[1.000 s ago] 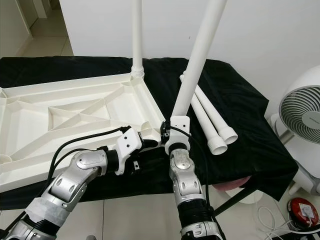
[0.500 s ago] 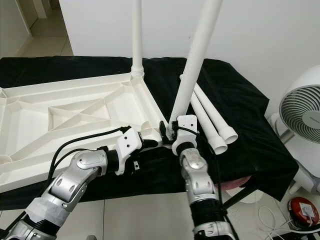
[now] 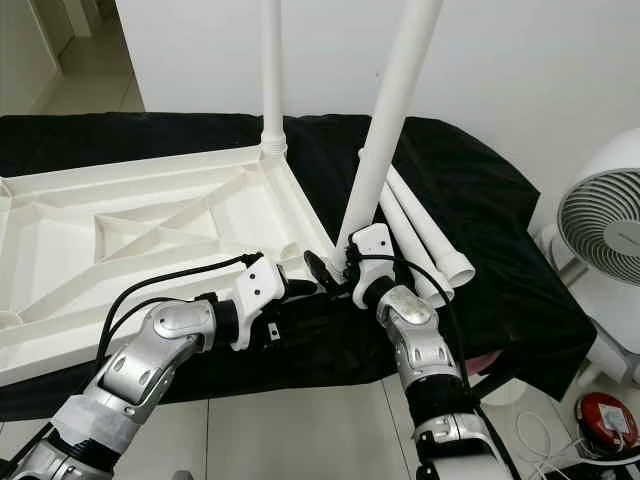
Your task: Building children table
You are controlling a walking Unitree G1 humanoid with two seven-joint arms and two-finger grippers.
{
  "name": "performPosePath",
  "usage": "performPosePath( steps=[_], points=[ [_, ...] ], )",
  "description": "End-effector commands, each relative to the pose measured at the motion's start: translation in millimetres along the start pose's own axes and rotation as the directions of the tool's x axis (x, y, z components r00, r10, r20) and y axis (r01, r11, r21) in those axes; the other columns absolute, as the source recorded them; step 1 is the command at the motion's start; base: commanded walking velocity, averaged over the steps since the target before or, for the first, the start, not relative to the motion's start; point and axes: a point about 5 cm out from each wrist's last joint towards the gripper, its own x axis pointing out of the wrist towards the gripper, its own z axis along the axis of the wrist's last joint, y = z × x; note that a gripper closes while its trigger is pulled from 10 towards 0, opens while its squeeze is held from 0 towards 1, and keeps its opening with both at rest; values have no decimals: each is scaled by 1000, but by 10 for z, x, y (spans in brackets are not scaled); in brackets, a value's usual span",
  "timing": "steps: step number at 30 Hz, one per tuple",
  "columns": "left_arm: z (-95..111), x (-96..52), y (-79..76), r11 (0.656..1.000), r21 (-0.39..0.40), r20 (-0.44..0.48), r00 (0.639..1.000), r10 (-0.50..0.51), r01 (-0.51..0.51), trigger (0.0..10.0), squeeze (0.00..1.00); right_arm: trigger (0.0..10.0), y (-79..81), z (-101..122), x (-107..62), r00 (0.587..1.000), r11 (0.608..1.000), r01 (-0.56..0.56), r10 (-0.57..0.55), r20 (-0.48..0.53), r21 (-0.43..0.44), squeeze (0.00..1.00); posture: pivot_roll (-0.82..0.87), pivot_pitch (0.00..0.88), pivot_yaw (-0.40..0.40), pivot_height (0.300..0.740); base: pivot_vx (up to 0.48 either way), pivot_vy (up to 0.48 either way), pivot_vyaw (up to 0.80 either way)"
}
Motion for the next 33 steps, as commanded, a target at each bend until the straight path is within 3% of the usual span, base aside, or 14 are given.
performPosePath(
  steps=[1, 3, 4, 5, 6, 8, 9, 17, 20, 21, 28, 33],
  points=[
    [1, 18, -20, 1000, -1, -4, 1000, -5, 5, 10000, 0, 10000, -9, -9, 23, 998, 998, -55, 54, -8, -16, 0, -53, 0, -38, 740, 0, 0, 0],
    [1, 16, -19, 1000, -1, -5, 1000, -4, 4, 10000, 0, 10000, -15, -17, 34, 997, 997, -74, 74, -18, -21, 0, -49, 0, -36, 740, 0, 0, 0],
    [1, 13, -18, 1000, -1, -6, 1000, -4, 4, 10000, 0, 8863, -22, -27, 43, 995, 995, -93, 93, -28, -26, 0, -49, 0, -36, 740, 0, 0, 0],
    [1, 13, -18, 1000, -1, -6, 1000, -4, 4, 10000, 0, 8863, -22, -27, 43, 995, 995, -93, 93, -28, -26, 0, -49, 0, -36, 740, 0, 0, 0],
    [2, 13, -20, 1000, 0, -6, 1000, -3, 3, 10000, 0, 1529, -31, -38, 46, 994, 994, -102, 101, -37, -34, 0, -45, 0, -38, 740, 0, 0, 0],
    [2, 13, -20, 1000, 0, -6, 1000, -3, 3, 10000, 0, 1529, -31, -38, 46, 994, 994, -102, 101, -37, -34, 0, -45, 0, -38, 740, 0, 0, 0],
    [4, 13, -27, 1000, -1, -5, 1000, -2, 2, 10000, 0, 0, -55, -77, 37, 991, 992, -123, 121, -51, -33, 0, -41, 0, -42, 740, 0, 0, 0],
    [1, 10, -40, 1000, -3, -6, 1000, -4, 4, 10000, 0, 0, -75, -159, -5, 988, 990, -142, 141, -69, -14, 0, -44, 0, -40, 740, 0, 0, 0],
    [0, 12, -43, 1000, -2, -6, 1000, -10, 10, 10000, 0, 0, -99, -194, -19, 992, 995, -103, 103, -74, 1, 0, -47, 0, -39, 740, 0, 0, 0],
    [0, 14, -42, 1000, -1, -6, 1000, -11, 11, 10000, 0, 10000, -100, -194, -15, 993, 996, -91, 91, -75, 0, 0, -49, 0, -39, 740, 0, 0, 0],
    [0, 29, -55, 1000, -1, -5, 1000, -17, 17, 10000, 0, 10000, -121, -224, 16, 996, 999, 48, -47, -81, 6, 0, -50, 0, -42, 740, 0, 0, 0],
    [-9, 28, -65, 1000, -3, -6, 1000, -18, 18, 10000, 0, 10000, -44, -231, 24, 990, 992, 127, -125, -60, 19, 0, -49, 0, -44, 740, 0, 0, 0]
  ],
)
